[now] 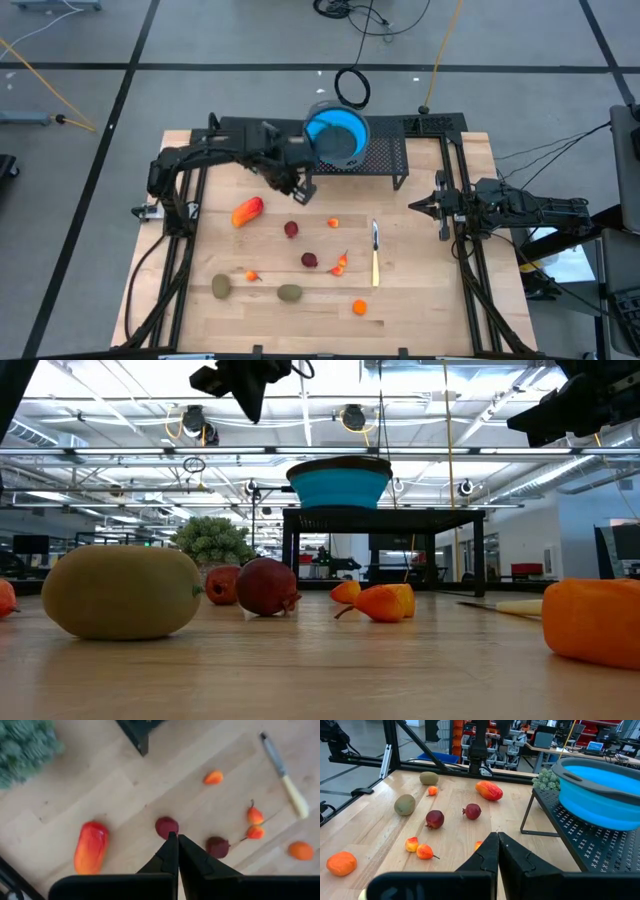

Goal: Pick & Place Fruit
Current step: Put the orange mango into the blue strainer bowl on the shelf

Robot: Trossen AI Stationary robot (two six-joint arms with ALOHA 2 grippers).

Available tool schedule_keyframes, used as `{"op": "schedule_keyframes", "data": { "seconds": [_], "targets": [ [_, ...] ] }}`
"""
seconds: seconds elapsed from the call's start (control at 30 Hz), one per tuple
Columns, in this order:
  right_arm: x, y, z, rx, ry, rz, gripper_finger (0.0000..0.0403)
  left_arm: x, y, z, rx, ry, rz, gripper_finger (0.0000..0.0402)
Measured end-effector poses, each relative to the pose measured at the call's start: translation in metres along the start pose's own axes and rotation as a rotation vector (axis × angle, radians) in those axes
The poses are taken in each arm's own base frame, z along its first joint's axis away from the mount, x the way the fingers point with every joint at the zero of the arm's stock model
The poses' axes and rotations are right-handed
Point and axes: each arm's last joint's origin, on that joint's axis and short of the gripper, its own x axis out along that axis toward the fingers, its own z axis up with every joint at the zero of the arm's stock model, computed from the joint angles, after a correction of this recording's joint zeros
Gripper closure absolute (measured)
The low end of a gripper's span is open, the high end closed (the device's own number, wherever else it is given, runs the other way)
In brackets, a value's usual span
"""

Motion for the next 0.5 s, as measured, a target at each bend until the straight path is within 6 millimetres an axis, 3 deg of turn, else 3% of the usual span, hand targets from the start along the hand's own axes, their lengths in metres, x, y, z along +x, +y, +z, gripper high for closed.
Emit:
{"op": "schedule_keyframes", "data": {
  "seconds": [0.3, 0.5],
  "targets": [
    [0.0, 0.0, 0.0, 0.0, 0.0, 0.0, 0.0403, 0.041, -0.02, -0.034, 0.072, 0.09, 0.091, 0.0399],
    [0.0, 0.0, 0.0, 0.0, 0.0, 0.0, 0.0403, 0.041, -0.019, -0.053, 0.207, 0.106, 0.095, 0.04]
  ]
}}
